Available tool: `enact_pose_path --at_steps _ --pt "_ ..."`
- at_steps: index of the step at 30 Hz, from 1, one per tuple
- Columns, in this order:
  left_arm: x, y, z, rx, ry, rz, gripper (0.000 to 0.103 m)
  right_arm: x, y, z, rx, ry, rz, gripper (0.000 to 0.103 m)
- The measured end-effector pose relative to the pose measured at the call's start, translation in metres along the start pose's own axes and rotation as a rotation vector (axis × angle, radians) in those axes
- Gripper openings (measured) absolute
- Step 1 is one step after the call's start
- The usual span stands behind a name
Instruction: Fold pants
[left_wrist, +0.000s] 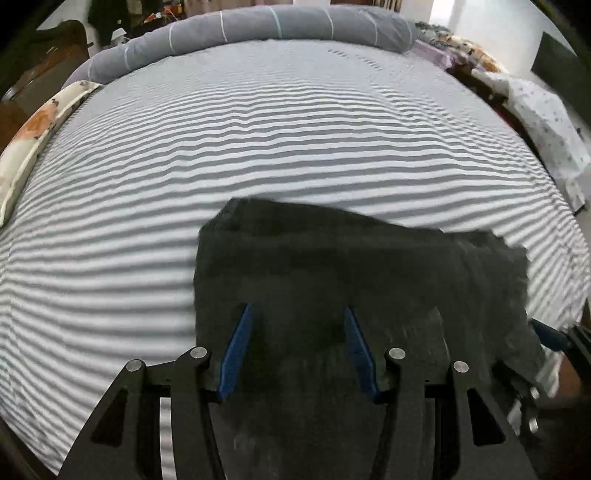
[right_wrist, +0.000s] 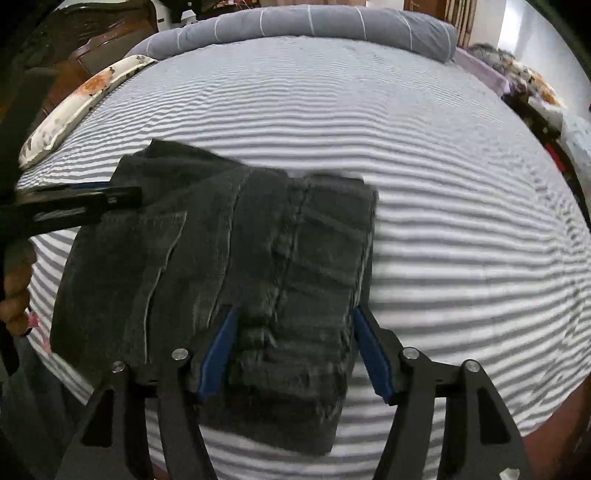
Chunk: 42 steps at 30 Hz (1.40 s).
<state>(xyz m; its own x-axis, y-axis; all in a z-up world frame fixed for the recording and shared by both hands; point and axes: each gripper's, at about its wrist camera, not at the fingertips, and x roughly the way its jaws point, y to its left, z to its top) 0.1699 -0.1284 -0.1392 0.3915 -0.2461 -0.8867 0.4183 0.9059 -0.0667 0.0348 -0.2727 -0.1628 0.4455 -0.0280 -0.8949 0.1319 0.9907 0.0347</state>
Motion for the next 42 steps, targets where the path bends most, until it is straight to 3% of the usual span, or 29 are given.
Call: enact_pose_path --at_steps 6,12,30,36,42 --pt "-0.027 0.005 -0.058 0.027 0.008 -0.018 0.053 -0.002 -0.013 -0.024 0.059 0.033 0.074 0.063" --pt "-0.028 0.008 -0.090 0.031 0.026 -0.012 0.053 -0.002 -0.022 -0.036 0.111 0.052 0.113 0.065" --pt "-0.022 0.002 -0.095 0.026 0.016 0.018 0.053 0.009 -0.042 -0.046 0.168 0.063 0.166 0.073" --pt "-0.029 0.010 -0.092 -0.033 0.012 -0.010 0.056 0.003 -0.056 -0.037 0.158 0.053 0.294 0.074" --pt "-0.040 0.044 -0.087 -0.178 0.012 -0.122 0.058 -0.007 -0.096 -0.025 0.229 0.010 0.450 0.074"
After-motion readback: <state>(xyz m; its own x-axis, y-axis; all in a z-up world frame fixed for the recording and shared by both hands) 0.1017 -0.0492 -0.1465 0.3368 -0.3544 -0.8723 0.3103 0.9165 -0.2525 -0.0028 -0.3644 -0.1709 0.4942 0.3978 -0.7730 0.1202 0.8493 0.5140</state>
